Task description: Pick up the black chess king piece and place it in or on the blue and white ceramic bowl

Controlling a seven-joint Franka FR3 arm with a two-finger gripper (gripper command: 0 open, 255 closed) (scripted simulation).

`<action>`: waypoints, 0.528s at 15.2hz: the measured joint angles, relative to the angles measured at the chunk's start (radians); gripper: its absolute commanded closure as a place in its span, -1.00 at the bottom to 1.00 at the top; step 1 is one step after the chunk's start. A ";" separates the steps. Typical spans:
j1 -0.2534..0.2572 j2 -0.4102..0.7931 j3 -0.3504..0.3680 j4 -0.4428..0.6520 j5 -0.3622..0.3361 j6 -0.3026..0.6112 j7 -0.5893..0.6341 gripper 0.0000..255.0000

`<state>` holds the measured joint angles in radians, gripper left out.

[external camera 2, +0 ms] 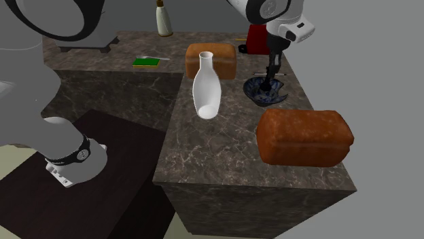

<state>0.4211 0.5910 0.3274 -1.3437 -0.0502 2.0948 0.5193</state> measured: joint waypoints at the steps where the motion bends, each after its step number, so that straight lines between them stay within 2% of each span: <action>1: 0.000 -0.001 0.000 -0.002 0.000 0.002 0.000 1.00; 4: 0.000 -0.001 0.000 -0.003 0.000 0.003 0.000 1.00; 5: 0.000 -0.001 0.000 -0.003 0.000 0.003 0.000 -1.00; 8: 0.000 -0.001 0.000 -0.003 0.000 0.003 0.000 -1.00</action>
<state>0.4208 0.5903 0.3275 -1.3468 -0.0501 2.0977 0.5192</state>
